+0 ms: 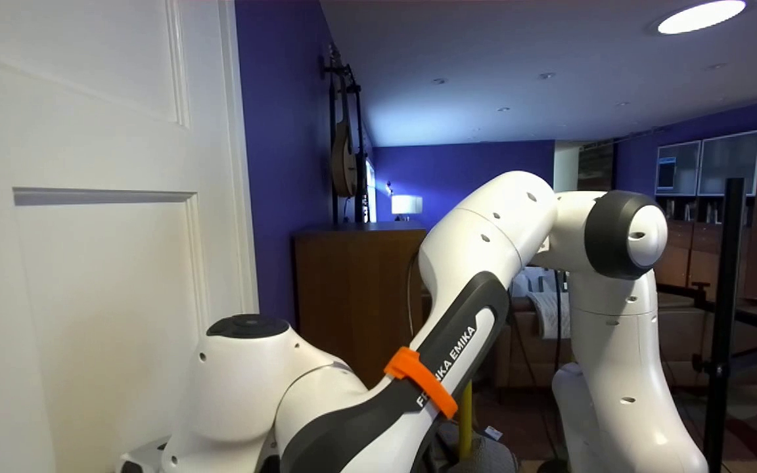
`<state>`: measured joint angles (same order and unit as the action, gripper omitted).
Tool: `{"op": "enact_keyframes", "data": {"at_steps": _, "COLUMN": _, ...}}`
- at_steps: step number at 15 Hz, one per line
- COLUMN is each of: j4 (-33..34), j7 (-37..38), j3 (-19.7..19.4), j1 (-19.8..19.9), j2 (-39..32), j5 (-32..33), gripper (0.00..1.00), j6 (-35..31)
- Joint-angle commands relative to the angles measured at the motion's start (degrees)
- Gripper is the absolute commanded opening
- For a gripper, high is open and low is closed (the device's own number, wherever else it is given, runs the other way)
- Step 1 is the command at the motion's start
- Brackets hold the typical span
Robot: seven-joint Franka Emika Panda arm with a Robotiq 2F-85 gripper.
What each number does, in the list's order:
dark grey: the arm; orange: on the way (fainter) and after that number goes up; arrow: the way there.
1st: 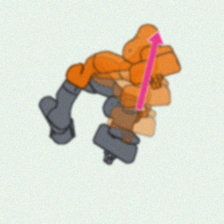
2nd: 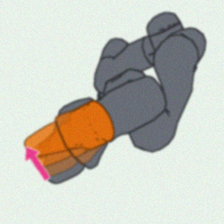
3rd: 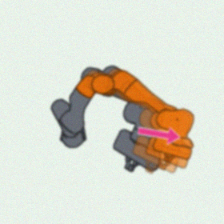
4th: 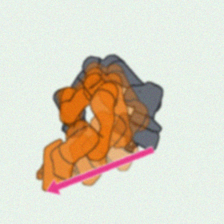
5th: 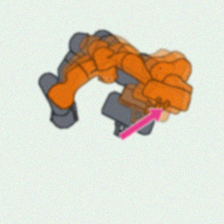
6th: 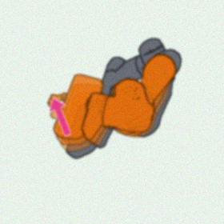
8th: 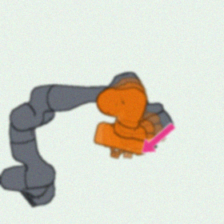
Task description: Put the hat on top of the shelf
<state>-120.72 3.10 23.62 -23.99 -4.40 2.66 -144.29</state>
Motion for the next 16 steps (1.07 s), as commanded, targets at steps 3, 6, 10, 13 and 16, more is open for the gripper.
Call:
{"op": "enact_keyframes", "data": {"at_steps": 3, "j4": 1.74, "j7": 2.05, "j3": -0.61, "j1": 0.11, "j2": 3.62, "j5": 2.79, "gripper": 0.02, "j6": 10.12}}
{"op": "enact_keyframes", "data": {"at_steps": 6, "j4": 1.92, "j7": 1.74, "j3": -0.66, "j1": 0.55, "j2": 5.23, "j5": 3.01, "gripper": 0.02, "j6": 14.8}}
{"op": "enact_keyframes", "data": {"at_steps": 10, "j4": 0.93, "j7": 4.64, "j3": -1.15, "j1": 1.58, "j2": 8.86, "j5": 5.65, "gripper": 0.02, "j6": 17.06}}
{"op": "enact_keyframes", "data": {"at_steps": 13, "j4": 0.22, "j7": 8.24, "j3": -1.35, "j1": 2.6, "j2": 11.75, "j5": 8.18, "gripper": 0.02, "j6": 17.64}}
{"op": "enact_keyframes", "data": {"at_steps": 16, "j4": -0.48, "j7": 9.97, "j3": -1.27, "j1": 3.52, "j2": 14.59, "j5": 8.36, "gripper": 0.02, "j6": 19.37}}
